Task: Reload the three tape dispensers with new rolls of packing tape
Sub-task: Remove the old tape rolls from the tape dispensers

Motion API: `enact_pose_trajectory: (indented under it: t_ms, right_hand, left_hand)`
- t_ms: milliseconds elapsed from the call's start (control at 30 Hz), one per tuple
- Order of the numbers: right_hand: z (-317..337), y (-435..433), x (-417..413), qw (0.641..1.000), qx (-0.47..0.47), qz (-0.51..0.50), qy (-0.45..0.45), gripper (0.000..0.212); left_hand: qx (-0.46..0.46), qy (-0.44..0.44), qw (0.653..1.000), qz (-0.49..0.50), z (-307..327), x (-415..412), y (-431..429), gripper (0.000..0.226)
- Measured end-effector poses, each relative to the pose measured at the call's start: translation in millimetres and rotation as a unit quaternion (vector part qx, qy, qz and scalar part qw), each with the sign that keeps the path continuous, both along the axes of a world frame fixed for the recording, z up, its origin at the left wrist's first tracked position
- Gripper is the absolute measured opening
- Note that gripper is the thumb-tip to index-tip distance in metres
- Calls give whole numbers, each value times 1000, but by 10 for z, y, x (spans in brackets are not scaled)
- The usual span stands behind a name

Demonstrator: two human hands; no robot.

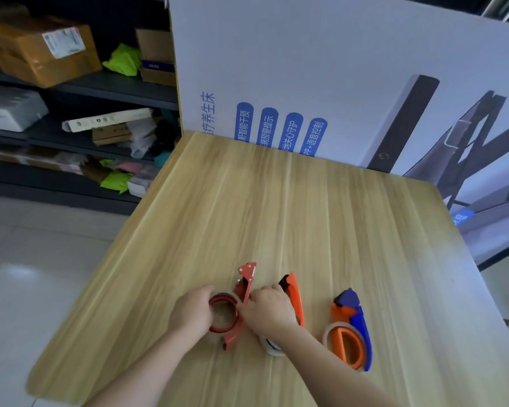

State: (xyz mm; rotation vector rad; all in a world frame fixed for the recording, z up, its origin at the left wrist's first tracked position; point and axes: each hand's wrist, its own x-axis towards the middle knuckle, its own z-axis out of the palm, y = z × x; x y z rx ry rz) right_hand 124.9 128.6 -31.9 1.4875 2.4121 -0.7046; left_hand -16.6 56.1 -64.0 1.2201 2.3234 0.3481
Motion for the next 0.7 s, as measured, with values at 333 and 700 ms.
enact_pose_trajectory:
  t_ms: [333,700]
  right_hand:
    - [193,401,-394,848,-307,-289,320,47]
    - [272,897,-1006,799,-270,-361,397,34]
  left_hand:
    - [91,-133,984,69,207,-635,444,35]
    - [141,-152,968,-140,272,-1271,733,13]
